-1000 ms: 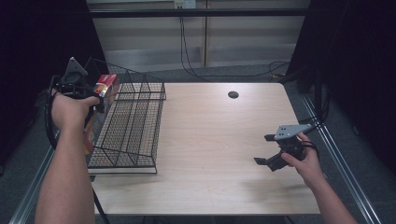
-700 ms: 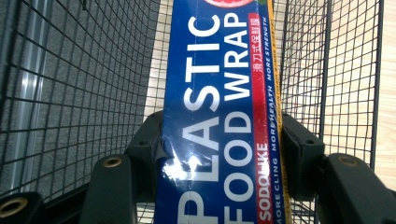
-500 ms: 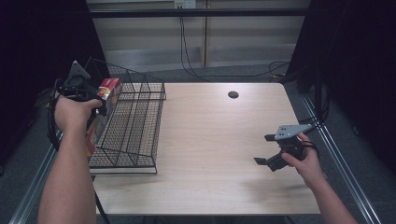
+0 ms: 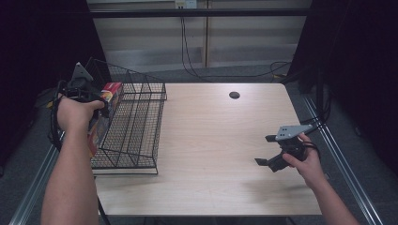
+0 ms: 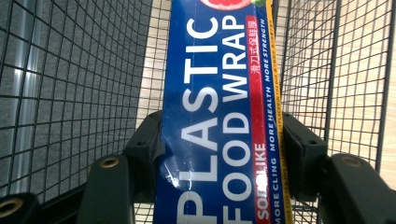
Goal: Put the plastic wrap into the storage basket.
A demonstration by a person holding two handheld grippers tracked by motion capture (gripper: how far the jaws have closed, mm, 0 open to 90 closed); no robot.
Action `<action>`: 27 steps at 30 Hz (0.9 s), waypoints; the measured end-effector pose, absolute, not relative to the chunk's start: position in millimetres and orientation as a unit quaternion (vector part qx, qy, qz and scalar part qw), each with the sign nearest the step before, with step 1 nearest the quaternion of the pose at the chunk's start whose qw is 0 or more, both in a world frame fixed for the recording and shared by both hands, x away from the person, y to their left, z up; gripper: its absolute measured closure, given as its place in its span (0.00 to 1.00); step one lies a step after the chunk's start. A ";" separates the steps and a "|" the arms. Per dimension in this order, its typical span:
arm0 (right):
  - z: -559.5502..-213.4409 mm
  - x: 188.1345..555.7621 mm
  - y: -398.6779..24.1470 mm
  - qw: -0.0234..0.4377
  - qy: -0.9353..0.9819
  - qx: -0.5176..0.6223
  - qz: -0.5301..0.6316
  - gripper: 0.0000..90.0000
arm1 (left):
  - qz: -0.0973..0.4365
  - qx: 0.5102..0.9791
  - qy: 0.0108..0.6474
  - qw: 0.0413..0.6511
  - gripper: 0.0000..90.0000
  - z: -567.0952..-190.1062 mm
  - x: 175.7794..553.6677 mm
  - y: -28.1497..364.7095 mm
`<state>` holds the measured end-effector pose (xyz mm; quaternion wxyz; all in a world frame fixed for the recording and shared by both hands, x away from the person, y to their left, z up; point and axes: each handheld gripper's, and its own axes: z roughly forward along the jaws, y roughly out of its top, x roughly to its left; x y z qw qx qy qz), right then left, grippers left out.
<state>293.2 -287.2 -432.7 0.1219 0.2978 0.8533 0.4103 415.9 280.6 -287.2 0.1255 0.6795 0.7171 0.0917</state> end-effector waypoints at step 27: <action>-428.2 291.7 -288.5 0.121 0.850 0.294 0.420 0.01 | 0.094 0.700 0.670 0.227 0.25 -265.7 403.8 242.6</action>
